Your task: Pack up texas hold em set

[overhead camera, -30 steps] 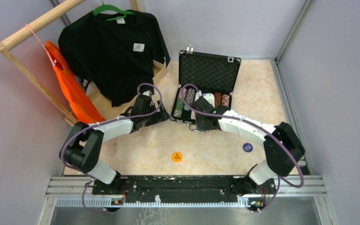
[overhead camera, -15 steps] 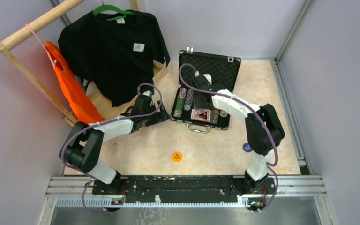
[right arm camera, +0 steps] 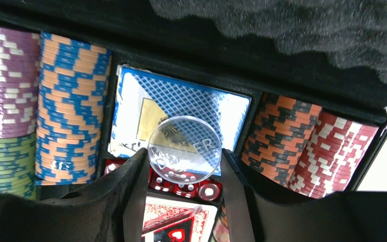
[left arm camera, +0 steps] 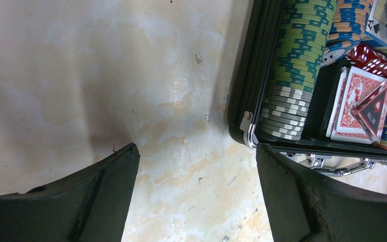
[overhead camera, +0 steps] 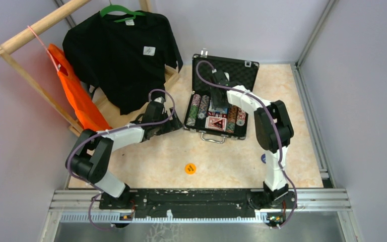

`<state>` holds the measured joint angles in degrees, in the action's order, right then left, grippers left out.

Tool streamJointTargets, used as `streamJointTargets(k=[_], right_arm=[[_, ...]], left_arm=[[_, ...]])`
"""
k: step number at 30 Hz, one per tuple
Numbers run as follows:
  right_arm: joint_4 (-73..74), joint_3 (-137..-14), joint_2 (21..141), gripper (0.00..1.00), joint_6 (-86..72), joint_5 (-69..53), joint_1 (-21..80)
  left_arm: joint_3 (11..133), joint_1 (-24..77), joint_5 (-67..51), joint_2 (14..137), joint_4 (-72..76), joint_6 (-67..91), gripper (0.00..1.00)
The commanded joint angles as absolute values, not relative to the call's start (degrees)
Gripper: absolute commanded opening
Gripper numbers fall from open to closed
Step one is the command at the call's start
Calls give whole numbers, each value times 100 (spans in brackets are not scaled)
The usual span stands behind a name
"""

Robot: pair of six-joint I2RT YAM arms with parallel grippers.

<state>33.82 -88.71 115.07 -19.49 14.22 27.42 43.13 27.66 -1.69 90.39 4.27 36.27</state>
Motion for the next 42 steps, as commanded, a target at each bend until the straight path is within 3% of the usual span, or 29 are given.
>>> streamJointTargets(k=[1, 5, 11, 12, 15, 16, 23, 25, 28, 30, 33, 42], right_arm=[[3297, -9366, 11606, 35, -1764, 1365, 2699], [3281, -9397, 11677, 23, -1741, 1349, 2692], [3244, -9420, 11711, 20, -1731, 1371, 2689], [3231, -9420, 11708, 14, -1724, 1362, 2689], [3209, -9422, 11699, 9, -1723, 1375, 2687], [3200, -9423, 11688, 2, -1723, 1368, 2686], [3092, -9326, 11621, 0, -1768, 1310, 2687], [3082, -9317, 11604, 34, -1803, 1351, 2689], [3072, -9314, 11576, 73, -1826, 1311, 2683], [3076, -9325, 11578, 87, -1819, 1286, 2682], [3085, -9325, 11573, 97, -1820, 1219, 2684], [2882, -8879, 10714, 97, -1863, 1472, 2688]], left_arm=[[4463, 2788, -54, 9094, 479, 3510, 91], [4468, 2786, -54, 9139, 476, 3507, 91], [4478, 2791, -37, 9157, 475, 3490, 91], [4477, 2786, -35, 9158, 475, 3489, 91], [4482, 2788, -20, 9154, 458, 3495, 91], [4478, 2786, -10, 9150, 455, 3490, 91], [4482, 2788, -11, 9141, 445, 3489, 91], [4475, 2786, -17, 9141, 443, 3489, 91], [4488, 2787, -25, 9141, 441, 3489, 91], [4483, 2789, -26, 9134, 445, 3493, 91], [4482, 2787, -27, 9111, 432, 3480, 91], [4469, 2786, -8, 9075, 429, 3481, 91]])
